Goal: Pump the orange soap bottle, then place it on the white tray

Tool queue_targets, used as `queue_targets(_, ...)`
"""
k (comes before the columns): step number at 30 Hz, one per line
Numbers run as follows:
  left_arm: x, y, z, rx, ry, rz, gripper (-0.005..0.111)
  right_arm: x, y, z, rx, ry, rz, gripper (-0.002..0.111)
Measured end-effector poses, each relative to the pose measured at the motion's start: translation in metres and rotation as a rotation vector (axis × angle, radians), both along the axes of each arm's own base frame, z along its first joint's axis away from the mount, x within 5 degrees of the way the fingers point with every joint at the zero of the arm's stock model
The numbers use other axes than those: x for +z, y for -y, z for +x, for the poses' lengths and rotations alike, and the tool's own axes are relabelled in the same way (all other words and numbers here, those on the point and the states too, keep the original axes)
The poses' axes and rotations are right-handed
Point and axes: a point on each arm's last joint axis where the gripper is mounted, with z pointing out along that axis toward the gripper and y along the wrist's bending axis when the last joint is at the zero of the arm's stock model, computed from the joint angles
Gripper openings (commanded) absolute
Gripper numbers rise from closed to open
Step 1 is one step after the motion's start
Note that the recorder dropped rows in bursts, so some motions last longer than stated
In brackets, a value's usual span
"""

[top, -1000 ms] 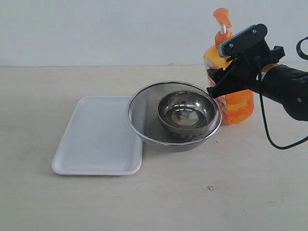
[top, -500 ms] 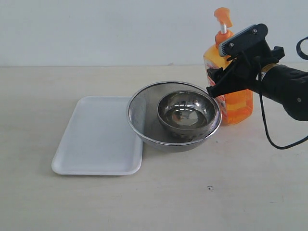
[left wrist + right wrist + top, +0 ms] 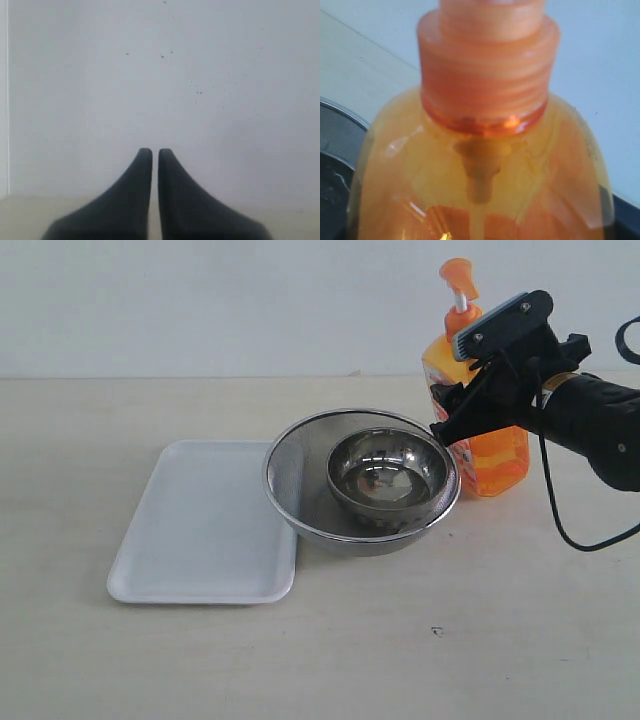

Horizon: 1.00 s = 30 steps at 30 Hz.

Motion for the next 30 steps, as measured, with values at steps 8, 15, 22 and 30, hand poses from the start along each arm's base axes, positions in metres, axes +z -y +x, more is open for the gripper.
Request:
queue_targets(8,0.014,0.001,0.0,-0.008,-0.07,0.006,0.005,0.0,0.0,0.0,0.0,0.0,0.0,0.0)
queue_targets(15,0.047,0.001,0.012,-0.017,-0.17,-0.005,0.005,0.0,0.0,0.0,0.001,0.001,-0.002,0.0)
queue_targets(22,0.062,-0.001,0.037,-0.02,-0.301,-0.014,0.005,0.0,0.0,0.0,0.001,0.001,-0.002,0.0)
queue_targets(30,0.071,-0.003,0.046,-0.009,-0.203,-0.008,0.005,0.0,0.0,0.0,0.001,0.001,-0.002,0.0)
